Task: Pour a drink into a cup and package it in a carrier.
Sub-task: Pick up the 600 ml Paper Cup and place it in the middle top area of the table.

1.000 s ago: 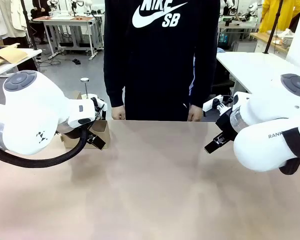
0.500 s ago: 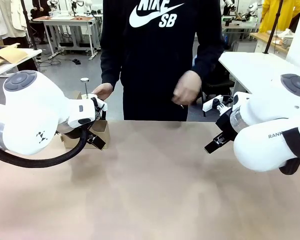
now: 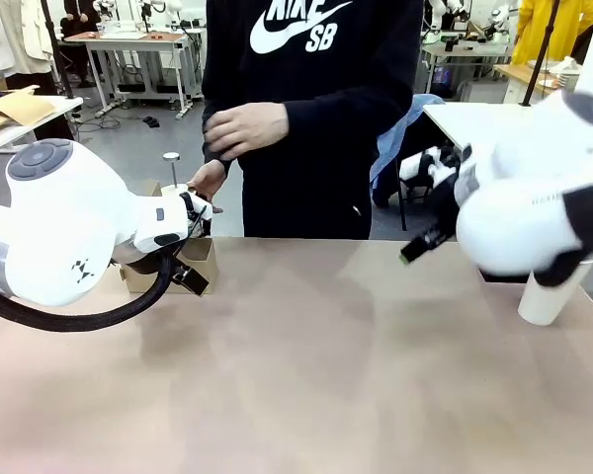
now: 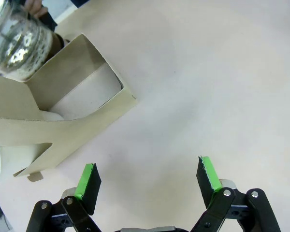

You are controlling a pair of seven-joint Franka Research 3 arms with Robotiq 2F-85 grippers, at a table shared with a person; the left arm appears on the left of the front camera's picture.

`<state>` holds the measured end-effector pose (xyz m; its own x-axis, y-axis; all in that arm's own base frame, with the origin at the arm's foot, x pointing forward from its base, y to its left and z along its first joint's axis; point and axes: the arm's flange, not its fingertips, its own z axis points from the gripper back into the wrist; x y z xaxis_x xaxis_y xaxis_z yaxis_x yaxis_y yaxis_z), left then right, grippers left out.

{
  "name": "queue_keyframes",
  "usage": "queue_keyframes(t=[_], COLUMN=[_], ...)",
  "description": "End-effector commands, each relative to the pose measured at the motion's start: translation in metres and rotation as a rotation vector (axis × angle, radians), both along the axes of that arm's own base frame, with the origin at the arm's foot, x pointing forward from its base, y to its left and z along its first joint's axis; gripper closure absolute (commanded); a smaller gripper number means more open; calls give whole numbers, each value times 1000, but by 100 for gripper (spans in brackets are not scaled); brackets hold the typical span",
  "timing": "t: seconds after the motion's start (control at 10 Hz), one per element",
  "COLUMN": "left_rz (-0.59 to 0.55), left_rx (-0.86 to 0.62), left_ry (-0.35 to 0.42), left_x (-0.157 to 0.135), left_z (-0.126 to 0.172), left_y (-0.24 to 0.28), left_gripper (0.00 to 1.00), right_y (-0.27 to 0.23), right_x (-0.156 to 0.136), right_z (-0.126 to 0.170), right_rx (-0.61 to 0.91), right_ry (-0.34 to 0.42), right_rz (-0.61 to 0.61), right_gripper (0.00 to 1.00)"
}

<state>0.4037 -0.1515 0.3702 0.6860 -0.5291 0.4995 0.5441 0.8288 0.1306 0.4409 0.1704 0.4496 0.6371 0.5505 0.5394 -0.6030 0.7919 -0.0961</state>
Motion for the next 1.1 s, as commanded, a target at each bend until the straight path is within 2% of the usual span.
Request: queue_keyframes(t=[0.0, 0.1, 0.3, 0.4, 0.5, 0.7, 0.8, 0.9, 1.0], left_rz=[0, 0, 0, 0, 0, 0, 0, 0, 0], left_rx=[0, 0, 0, 0, 0, 0, 0, 0, 0], left_ry=[0, 0, 0, 0, 0, 0, 0, 0, 0], left_x=[0, 0, 0, 0, 0, 0, 0, 0, 0], left_z=[0, 0, 0, 0, 0, 0, 0, 0, 0], left_y=[0, 0, 0, 0, 0, 0, 0, 0, 0], left_gripper=[0, 0, 0, 0, 0, 0, 0, 0, 0], right_y=[-46, -80, -165, -214, -257, -332, -353, -356, -346], right_x=[47, 66, 80, 72, 64, 47, 37, 33, 17], right_z=[53, 67, 79, 78, 67, 26, 4, -6, 27], right_rx=[71, 138, 289, 388, 419, 538, 575, 601, 516], right_ry=[70, 87, 63, 18, -26, -198, -262, -288, -241], right_rz=[133, 186, 304, 431, 495, 596, 632, 636, 557], right_gripper=[0, 0, 0, 0, 0, 0, 0, 0, 0])
